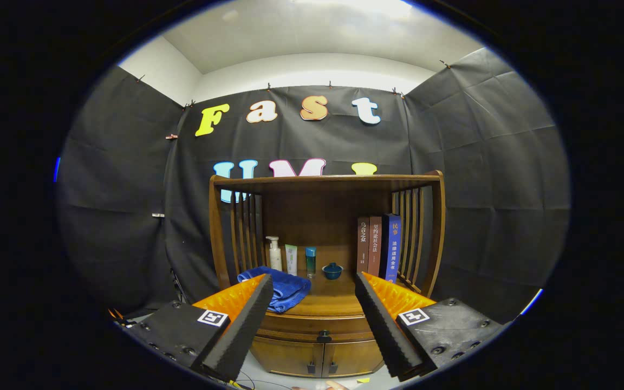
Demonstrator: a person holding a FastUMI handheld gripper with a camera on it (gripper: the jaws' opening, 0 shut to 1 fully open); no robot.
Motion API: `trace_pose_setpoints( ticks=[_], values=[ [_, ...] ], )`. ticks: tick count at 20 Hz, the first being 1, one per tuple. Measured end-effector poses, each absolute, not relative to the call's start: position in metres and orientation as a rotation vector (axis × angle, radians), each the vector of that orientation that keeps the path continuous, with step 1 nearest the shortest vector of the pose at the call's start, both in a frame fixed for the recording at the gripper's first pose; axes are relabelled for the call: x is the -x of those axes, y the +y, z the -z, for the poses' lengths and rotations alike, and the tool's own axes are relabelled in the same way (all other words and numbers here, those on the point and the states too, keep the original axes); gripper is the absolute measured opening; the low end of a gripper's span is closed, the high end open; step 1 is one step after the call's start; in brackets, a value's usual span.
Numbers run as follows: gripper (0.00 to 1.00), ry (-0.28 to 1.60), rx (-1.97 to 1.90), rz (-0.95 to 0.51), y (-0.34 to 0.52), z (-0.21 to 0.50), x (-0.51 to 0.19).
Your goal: Pull open the drawer, take out the items inside it, and place them on the countertop above the cabinet.
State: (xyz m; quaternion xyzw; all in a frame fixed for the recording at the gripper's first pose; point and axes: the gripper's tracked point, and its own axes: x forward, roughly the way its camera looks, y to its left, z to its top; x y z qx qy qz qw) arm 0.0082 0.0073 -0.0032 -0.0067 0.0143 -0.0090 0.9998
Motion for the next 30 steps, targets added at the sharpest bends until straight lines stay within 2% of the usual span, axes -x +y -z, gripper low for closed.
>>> trace_pose_setpoints(
  ticks=[18,25,30],
  values=[
    [0.98,0.067,-0.015,0.029,0.001,0.035,-0.025],
    [0.98,0.125,-0.041,0.036,0.000,0.099,-0.055],
    [0.99,0.205,-0.043,0.035,-0.003,0.179,-0.077]
  ],
)
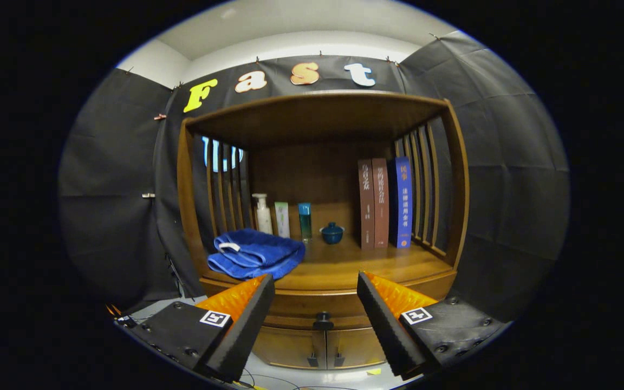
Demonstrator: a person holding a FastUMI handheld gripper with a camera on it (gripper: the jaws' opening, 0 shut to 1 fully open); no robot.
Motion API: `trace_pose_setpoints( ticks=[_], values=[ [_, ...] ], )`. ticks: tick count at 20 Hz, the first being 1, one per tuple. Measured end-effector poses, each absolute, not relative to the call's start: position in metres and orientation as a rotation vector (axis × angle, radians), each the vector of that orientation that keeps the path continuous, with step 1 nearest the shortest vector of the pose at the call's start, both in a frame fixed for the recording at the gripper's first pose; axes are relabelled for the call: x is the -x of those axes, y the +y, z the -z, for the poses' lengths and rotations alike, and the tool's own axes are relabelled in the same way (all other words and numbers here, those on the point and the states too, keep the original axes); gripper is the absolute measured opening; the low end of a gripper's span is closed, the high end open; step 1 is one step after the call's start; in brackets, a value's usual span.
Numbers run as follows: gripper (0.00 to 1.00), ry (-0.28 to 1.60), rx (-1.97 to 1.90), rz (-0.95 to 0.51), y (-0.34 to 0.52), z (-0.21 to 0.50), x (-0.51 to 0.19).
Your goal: Pull open the drawer, take out the items inside it, and place them on the countertop above the cabinet.
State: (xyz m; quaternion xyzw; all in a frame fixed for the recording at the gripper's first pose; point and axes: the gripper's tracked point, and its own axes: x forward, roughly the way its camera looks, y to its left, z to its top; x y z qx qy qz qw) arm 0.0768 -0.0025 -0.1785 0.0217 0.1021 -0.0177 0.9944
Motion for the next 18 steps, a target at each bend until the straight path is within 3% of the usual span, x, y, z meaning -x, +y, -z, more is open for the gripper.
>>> trace_pose_setpoints(
  ticks=[10,11,14,18],
  values=[
    [0.96,0.383,-0.052,0.068,-0.017,0.323,-0.127],
    [0.88,0.402,-0.050,0.070,-0.018,0.333,-0.131],
    [0.76,0.443,-0.053,0.078,-0.017,0.354,-0.138],
    [0.49,0.460,-0.032,0.101,-0.020,0.365,-0.140]
  ],
)
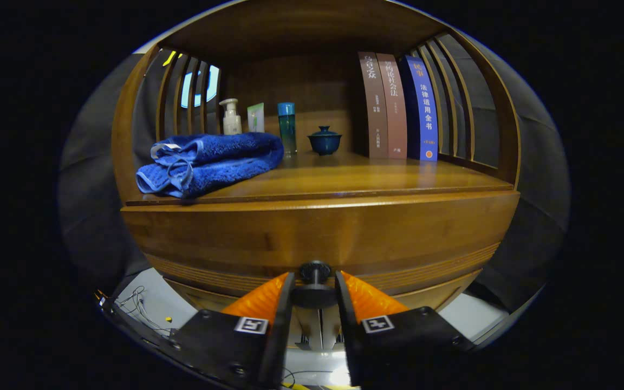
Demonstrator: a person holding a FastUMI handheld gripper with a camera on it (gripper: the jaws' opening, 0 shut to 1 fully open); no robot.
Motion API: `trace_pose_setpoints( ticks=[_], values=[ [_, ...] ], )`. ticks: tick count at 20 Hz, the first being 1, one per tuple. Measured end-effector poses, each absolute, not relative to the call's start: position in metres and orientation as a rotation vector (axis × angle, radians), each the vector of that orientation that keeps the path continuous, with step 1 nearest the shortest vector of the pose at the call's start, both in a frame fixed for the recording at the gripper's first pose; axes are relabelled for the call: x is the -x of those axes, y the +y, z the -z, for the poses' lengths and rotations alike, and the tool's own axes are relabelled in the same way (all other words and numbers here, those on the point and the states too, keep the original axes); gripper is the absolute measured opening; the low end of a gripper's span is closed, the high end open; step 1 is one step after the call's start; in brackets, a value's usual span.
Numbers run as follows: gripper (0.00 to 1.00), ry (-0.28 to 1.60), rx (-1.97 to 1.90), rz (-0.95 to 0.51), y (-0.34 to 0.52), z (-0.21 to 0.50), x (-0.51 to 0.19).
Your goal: Pull open the drawer, take out the items inside it, and place them on the countertop above the cabinet.
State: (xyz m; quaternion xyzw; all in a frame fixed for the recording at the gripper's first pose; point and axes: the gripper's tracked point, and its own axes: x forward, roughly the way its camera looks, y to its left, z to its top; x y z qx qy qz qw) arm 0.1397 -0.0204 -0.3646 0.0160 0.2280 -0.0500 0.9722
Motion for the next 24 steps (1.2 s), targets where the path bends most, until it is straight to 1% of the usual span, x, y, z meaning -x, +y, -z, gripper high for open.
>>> trace_pose_setpoints(
  ticks=[2,9,24],
  values=[
    [0.40,0.469,-0.021,0.100,-0.020,0.365,-0.139],
    [0.39,0.480,-0.011,0.100,-0.019,0.363,-0.126],
    [0.39,0.538,-0.026,0.086,-0.004,0.347,0.002]
  ],
)
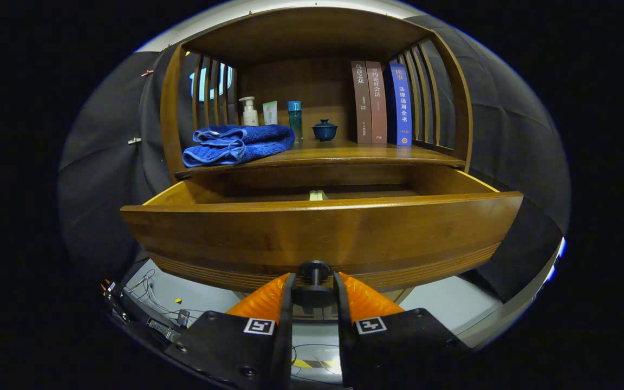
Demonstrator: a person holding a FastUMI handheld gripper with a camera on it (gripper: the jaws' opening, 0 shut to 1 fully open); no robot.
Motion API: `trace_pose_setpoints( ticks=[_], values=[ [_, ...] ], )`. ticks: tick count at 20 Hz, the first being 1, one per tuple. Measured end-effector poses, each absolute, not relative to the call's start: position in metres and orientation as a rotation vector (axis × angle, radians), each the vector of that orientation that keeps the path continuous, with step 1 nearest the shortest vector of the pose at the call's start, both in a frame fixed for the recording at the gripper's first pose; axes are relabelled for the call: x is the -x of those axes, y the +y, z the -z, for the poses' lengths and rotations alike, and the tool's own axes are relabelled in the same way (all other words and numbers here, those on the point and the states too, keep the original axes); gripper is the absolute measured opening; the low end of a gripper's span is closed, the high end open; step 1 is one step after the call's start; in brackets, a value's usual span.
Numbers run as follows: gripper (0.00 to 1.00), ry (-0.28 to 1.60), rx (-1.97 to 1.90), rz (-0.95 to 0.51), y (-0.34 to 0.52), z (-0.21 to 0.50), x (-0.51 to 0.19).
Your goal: Pull open the drawer, take out the items inside it, and place them on the countertop above the cabinet.
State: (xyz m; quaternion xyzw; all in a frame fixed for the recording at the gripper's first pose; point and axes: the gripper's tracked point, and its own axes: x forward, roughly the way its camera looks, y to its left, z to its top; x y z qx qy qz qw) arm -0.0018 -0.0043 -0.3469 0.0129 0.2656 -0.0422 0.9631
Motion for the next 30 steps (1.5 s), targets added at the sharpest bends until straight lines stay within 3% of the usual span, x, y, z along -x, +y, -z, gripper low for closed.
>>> trace_pose_setpoints(
  ticks=[8,13,17,25,30],
  values=[
    [0.39,0.567,-0.042,0.096,-0.001,0.354,0.033],
    [0.50,0.540,-0.070,0.098,-0.002,0.347,0.031],
    [1.00,0.525,-0.049,0.139,-0.013,0.321,0.044],
    [0.99,0.506,-0.053,0.088,-0.005,0.236,-0.035],
    [0.99,0.732,-0.080,0.092,-0.005,0.269,-0.099]
  ],
)
